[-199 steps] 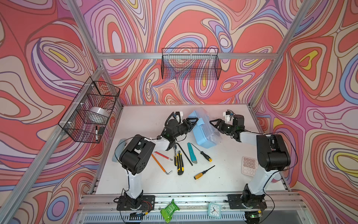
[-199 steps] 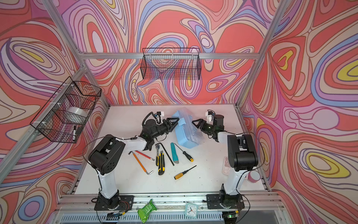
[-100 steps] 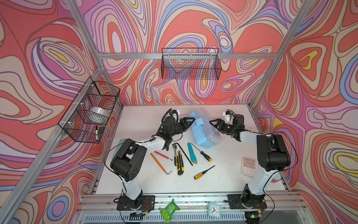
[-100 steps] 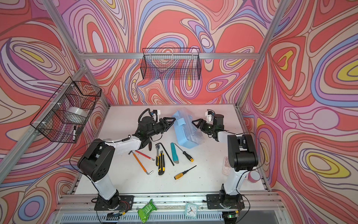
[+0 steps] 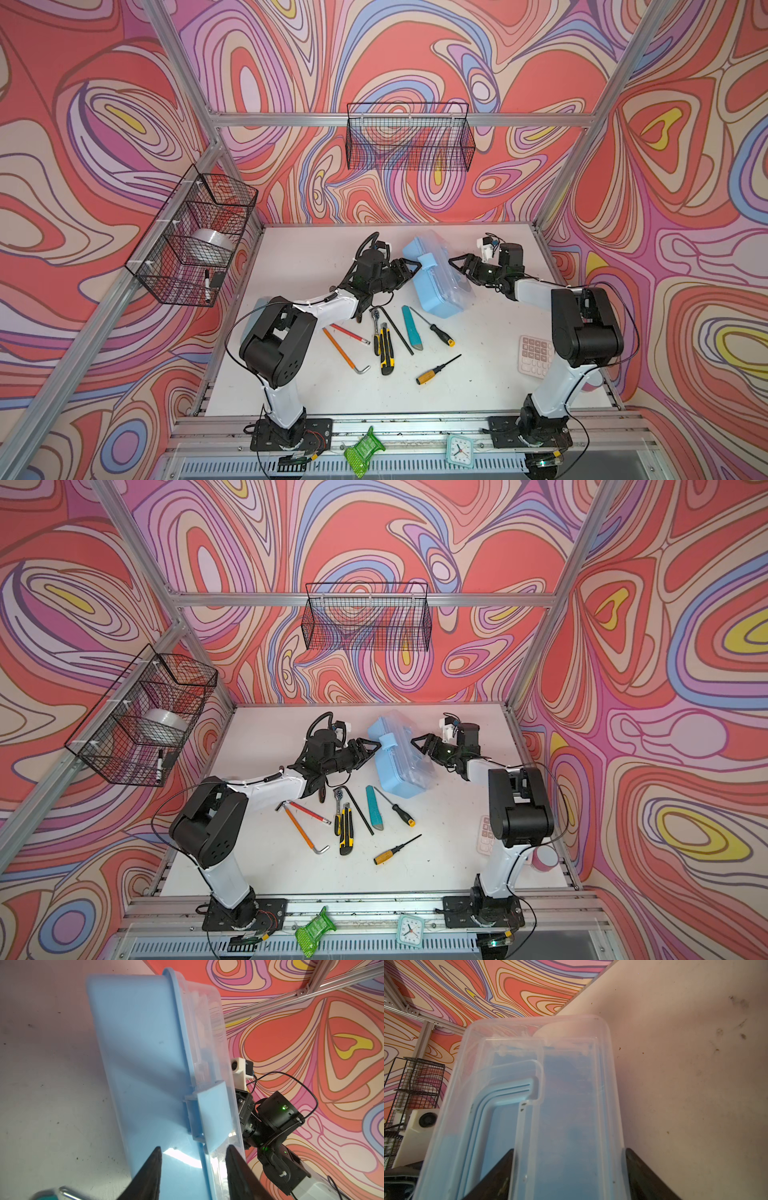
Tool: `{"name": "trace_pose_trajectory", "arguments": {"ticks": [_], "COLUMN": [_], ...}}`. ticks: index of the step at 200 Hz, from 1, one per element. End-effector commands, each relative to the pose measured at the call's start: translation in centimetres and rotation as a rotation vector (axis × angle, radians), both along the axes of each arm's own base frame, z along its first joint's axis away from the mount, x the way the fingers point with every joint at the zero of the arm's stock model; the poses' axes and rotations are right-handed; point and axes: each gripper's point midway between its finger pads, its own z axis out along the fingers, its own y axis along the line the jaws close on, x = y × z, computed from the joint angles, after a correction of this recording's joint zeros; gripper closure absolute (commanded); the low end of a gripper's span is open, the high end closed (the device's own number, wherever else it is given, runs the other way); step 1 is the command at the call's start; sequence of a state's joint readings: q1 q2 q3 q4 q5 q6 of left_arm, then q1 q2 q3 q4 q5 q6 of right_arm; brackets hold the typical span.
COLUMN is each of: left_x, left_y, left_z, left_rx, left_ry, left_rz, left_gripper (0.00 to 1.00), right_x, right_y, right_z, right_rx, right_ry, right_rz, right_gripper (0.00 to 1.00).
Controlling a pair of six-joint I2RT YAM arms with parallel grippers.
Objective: Pack the tool kit
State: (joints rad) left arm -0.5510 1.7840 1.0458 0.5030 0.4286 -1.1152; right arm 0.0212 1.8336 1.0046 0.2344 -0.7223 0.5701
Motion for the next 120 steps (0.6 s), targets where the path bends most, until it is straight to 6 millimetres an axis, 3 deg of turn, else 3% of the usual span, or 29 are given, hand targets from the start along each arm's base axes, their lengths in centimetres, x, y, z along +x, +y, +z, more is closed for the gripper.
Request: {"name": "trace_pose_trajectory", "arguments": {"ticks": [1,20,43,80,120], "left_x": [0.2,0.2,0.2,0.7,1.2], "left_y": [-0.1,-0.2,-0.6,-1.2,-1.6], "left_z": [-1.2,-1.5,-1.9,-3.0,-4.3], "left_rx": [0.042,0.045,0.052,0.051,0.071], "left_ry": [0.014,0.018,0.021,0.038,0.06], "left_rz": [0.012,0.011,0.006,-0.005,-0.009], "left_gripper": [0.58,0.66,0.68,0.79,0.81], "right_x": [-2.1,-1.9,-1.7,-1.5,-1.4], "right_y": [-1.8,-2.0,-2.4,-2.8,-3.1], "right_z": [-5.9,-5.7,-5.5,-4.9,-4.7], "right_rx": [-0.124,-0.128,-0.133,-0.136,-0.139], "right_ry": [0.185,0.179,0.176,0.166,0.164], "right_rz": [-0.061,-0.062,-0.065,-0.071,-0.075], "right_gripper": [0.46,0.47,0.47,0.47,0.47]}}
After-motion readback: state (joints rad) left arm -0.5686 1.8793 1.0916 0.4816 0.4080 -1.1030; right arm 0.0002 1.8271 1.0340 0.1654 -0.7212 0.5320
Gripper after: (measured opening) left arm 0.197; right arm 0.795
